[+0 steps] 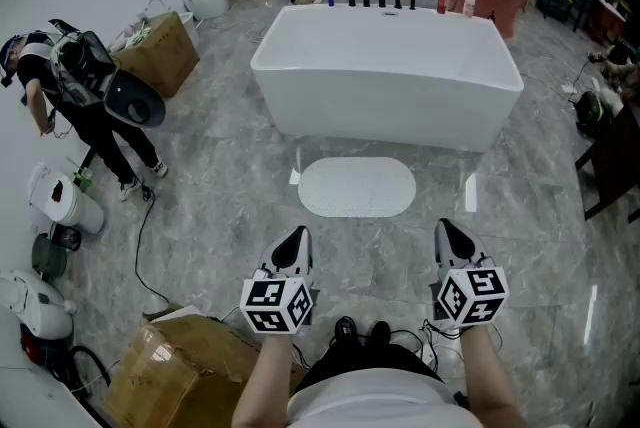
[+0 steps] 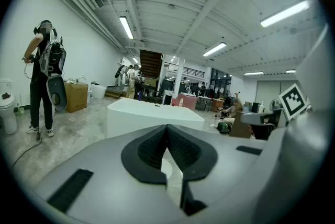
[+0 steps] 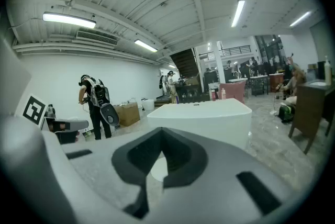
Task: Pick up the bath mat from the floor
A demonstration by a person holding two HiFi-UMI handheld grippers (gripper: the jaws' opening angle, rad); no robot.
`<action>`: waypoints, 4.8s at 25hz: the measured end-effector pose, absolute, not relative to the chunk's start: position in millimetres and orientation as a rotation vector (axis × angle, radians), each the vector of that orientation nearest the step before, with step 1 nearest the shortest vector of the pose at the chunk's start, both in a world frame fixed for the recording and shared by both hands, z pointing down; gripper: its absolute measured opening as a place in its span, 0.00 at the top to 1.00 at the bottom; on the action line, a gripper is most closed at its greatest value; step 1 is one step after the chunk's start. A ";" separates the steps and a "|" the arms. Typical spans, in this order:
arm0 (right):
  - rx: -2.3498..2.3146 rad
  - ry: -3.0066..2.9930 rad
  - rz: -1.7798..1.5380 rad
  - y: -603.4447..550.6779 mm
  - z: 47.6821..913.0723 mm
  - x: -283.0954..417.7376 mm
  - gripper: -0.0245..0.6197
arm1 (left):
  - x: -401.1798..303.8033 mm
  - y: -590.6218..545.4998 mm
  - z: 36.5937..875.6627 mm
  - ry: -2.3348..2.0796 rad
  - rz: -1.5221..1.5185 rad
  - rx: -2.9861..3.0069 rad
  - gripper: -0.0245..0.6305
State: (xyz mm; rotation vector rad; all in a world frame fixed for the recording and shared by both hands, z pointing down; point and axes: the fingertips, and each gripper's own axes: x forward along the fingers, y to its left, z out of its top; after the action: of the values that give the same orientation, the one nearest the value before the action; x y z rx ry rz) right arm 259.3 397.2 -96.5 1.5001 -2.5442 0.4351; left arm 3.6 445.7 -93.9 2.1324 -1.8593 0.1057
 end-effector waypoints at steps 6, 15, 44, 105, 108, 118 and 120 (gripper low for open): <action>1.511 -2.545 0.452 401.1 -93.0 275.7 0.96 | 17.2 448.1 -99.3 -1.869 0.100 2.137 0.96; 1.525 -2.520 0.429 397.2 -91.4 297.5 0.96 | 31.7 448.9 -99.1 -1.903 0.097 2.104 0.95; 1.559 -2.446 0.541 332.3 -67.7 319.4 0.82 | -1.7 400.8 -89.8 -2.008 0.147 2.027 0.70; 0.724 -2.434 0.616 -57.7 396.9 -59.1 0.82 | -247.4 93.9 376.5 -2.020 0.264 1.493 0.61; 0.682 -2.438 0.630 -64.8 459.7 -76.9 0.82 | -252.0 87.6 437.4 -2.024 0.273 1.478 0.61; 0.574 -2.502 0.555 -79.7 620.4 -120.9 0.82 | -282.5 68.7 617.7 -2.078 0.283 1.441 0.60; 0.575 -2.512 0.547 -84.0 642.4 -124.2 0.82 | -287.8 64.3 644.6 -2.082 0.283 1.427 0.60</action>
State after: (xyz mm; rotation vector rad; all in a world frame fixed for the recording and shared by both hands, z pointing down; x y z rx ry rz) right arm -124.2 -84.0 642.4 0.5747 -2.5119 0.5469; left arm -287.8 64.3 644.6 1.4271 -2.0824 0.2830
